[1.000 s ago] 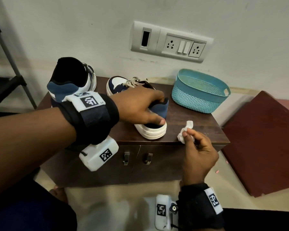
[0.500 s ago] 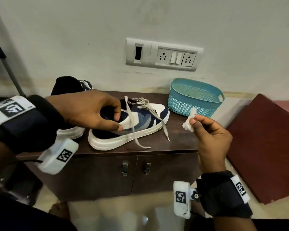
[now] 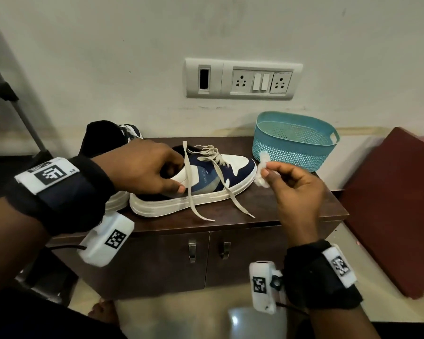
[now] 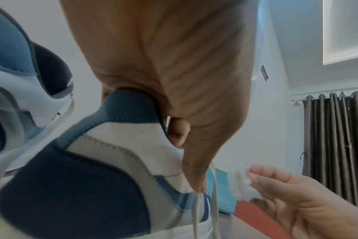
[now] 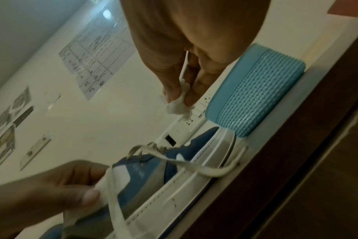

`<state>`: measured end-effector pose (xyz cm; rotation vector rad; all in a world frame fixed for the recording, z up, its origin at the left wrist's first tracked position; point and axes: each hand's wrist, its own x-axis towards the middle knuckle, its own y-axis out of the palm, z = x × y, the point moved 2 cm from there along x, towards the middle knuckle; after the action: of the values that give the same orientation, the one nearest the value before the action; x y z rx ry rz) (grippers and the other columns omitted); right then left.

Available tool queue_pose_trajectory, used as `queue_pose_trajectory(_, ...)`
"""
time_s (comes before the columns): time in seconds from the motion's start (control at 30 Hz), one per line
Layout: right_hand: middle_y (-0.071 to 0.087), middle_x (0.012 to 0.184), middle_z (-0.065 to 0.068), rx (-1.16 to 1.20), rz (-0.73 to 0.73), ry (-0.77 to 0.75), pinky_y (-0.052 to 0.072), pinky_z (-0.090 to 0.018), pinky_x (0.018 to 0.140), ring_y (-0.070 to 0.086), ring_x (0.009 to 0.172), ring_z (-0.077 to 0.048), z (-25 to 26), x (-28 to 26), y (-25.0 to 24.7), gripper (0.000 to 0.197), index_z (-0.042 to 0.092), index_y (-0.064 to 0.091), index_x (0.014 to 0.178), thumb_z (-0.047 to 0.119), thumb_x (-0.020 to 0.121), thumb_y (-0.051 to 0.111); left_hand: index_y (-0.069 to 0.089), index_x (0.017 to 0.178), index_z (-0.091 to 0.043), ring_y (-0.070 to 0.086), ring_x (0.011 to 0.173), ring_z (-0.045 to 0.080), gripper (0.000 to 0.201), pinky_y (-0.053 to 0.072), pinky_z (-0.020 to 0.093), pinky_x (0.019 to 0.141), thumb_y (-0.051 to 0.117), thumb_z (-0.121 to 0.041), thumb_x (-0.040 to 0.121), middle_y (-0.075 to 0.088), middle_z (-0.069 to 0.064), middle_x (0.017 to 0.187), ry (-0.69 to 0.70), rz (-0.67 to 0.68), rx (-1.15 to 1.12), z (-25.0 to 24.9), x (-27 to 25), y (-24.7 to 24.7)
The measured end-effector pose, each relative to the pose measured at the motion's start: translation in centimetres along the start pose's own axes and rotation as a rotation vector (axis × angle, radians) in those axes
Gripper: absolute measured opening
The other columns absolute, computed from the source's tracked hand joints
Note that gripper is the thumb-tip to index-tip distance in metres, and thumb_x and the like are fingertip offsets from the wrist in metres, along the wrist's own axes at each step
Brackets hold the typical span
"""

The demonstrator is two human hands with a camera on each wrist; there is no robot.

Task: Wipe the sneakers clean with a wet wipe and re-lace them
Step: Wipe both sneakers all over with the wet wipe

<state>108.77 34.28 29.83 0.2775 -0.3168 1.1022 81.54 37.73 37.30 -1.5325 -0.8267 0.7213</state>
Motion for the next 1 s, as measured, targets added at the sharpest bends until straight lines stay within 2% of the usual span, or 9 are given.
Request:
queue_pose_trajectory(0.2,0.073,0.092,0.008,-0.193,0.131,-0.106,0.058,-0.026,0.079,0.069,0.087,-0.004,-0.9,-3.8,6.6,0.017,0.017,0.079,0.089,0.001,0.087,0.073,0.048,0.067,-0.022,0.049,0.056,0.01,0.04,0.037,0.03,0.057,0.073,-0.046,0.087,0.052,-0.007,0.06,-0.005,0.021,-0.027,-0.1,0.6,0.1)
queue_pose_trajectory(0.33,0.075,0.092,0.006,-0.242,0.44,-0.243,0.057,-0.022,0.079,0.07,0.087,-0.004,-0.1,-8.0,8.5,0.015,0.014,0.082,0.09,0.001,0.086,0.075,0.049,0.071,-0.021,0.053,0.061,0.014,0.037,0.043,0.035,0.062,0.07,-0.046,0.088,0.055,-0.004,0.064,0.002,0.022,-0.009,0.0,0.5,0.1)
queue_pose_trajectory(0.37,0.075,0.092,0.006,-0.225,0.428,-0.239,0.056,-0.02,0.078,0.07,0.086,-0.004,0.2,-7.8,7.9,0.014,0.015,0.082,0.09,0.002,0.086,0.077,0.049,0.072,-0.022,0.054,0.062,0.014,0.037,0.043,0.035,0.063,0.069,-0.047,0.089,0.056,-0.004,0.065,0.006,0.028,-0.003,0.0,0.4,0.1)
queue_pose_trajectory(0.53,0.076,0.089,0.004,-0.131,0.051,-0.016,0.056,-0.023,0.08,0.072,0.085,-0.008,-0.8,-1.5,3.7,0.022,0.025,0.078,0.085,0.002,0.085,0.078,0.046,0.071,-0.026,0.053,0.063,0.01,0.037,0.04,0.031,0.061,0.066,-0.049,0.092,0.054,-0.007,0.066,0.007,0.036,0.022,-0.1,0.3,0.1)
queue_pose_trajectory(0.67,0.076,0.087,0.004,-0.212,0.006,0.085,0.061,-0.035,0.081,0.073,0.081,-0.009,-2.7,-1.6,4.0,0.012,0.018,0.079,0.089,0.007,0.085,0.078,0.047,0.072,-0.025,0.053,0.063,0.011,0.037,0.041,0.033,0.062,0.067,-0.05,0.091,0.055,-0.006,0.067,-0.001,0.034,0.022,-0.1,0.4,0.1)
queue_pose_trajectory(0.77,0.074,0.087,0.008,-0.282,0.142,-0.029,0.058,-0.024,0.079,0.071,0.082,-0.004,-2.5,-5.2,5.7,0.015,0.017,0.081,0.086,0.003,0.084,0.077,0.048,0.072,-0.024,0.054,0.063,0.012,0.036,0.041,0.032,0.061,0.067,-0.049,0.091,0.055,-0.006,0.067,0.001,0.037,0.008,-0.1,0.4,0.1)
queue_pose_trajectory(0.83,0.075,0.089,0.009,-0.31,0.286,-0.01,0.055,-0.015,0.078,0.071,0.083,-0.001,-2.2,-6.5,6.1,0.016,0.016,0.081,0.087,0.0,0.084,0.077,0.049,0.072,-0.024,0.053,0.063,0.012,0.036,0.042,0.033,0.062,0.068,-0.049,0.091,0.056,-0.005,0.067,0.006,0.039,0.001,-0.2,0.4,0.0)
queue_pose_trajectory(0.87,0.075,0.089,0.009,-0.292,0.283,0.009,0.054,-0.013,0.077,0.071,0.083,0.0,-2.1,-6.2,5.8,0.017,0.016,0.081,0.087,-0.001,0.084,0.077,0.049,0.072,-0.024,0.052,0.062,0.012,0.036,0.041,0.033,0.061,0.068,-0.048,0.091,0.055,-0.005,0.067,0.005,0.042,-0.002,-0.2,0.4,0.0)
queue_pose_trajectory(1.0,0.075,0.091,-0.002,-0.175,-0.022,0.012,0.054,-0.014,0.073,0.071,0.077,-0.001,-2.3,-2.7,3.7,0.021,0.019,0.078,0.086,-0.002,0.085,0.076,0.048,0.07,-0.025,0.051,0.061,0.012,0.036,0.038,0.031,0.058,0.069,-0.046,0.091,0.054,-0.006,0.066,0.007,0.035,-0.017,-0.1,0.3,0.1)
